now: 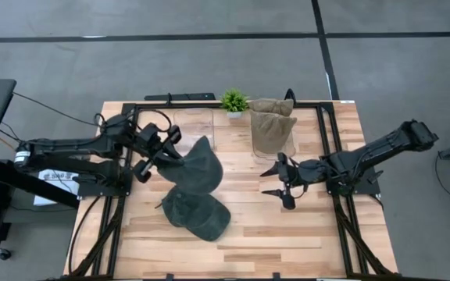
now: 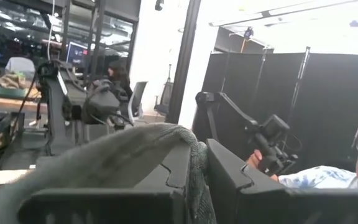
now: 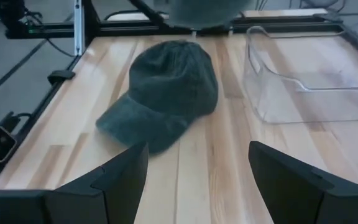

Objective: Pick & Place hat
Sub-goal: Put the right black cap into the left transparent container

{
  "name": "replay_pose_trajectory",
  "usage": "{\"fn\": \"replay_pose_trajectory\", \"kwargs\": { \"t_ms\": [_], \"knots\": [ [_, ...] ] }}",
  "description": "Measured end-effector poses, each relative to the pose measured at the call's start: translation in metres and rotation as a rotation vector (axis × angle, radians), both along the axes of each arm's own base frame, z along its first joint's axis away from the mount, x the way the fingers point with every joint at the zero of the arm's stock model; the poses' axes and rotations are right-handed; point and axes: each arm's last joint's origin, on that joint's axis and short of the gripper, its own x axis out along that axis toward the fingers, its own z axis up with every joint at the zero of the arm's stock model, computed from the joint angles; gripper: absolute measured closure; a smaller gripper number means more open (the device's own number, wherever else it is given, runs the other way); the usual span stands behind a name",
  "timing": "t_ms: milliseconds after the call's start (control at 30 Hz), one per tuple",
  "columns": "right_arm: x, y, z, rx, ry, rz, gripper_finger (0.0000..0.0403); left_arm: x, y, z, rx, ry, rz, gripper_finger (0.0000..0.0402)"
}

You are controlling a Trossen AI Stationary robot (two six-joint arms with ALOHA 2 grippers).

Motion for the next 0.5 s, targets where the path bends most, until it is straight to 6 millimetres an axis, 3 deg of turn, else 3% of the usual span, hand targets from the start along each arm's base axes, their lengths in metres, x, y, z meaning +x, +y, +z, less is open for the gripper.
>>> {"fn": "replay_pose_trajectory", "kwargs": {
  "t_ms": [500],
  "knots": [
    [-0.007, 0.015, -0.006, 0.027, -0.085, -0.116, 0.0133, -0.018, 0.039, 0.004, 0.083, -0.013, 0.001, 0.0368]
  ]
}}
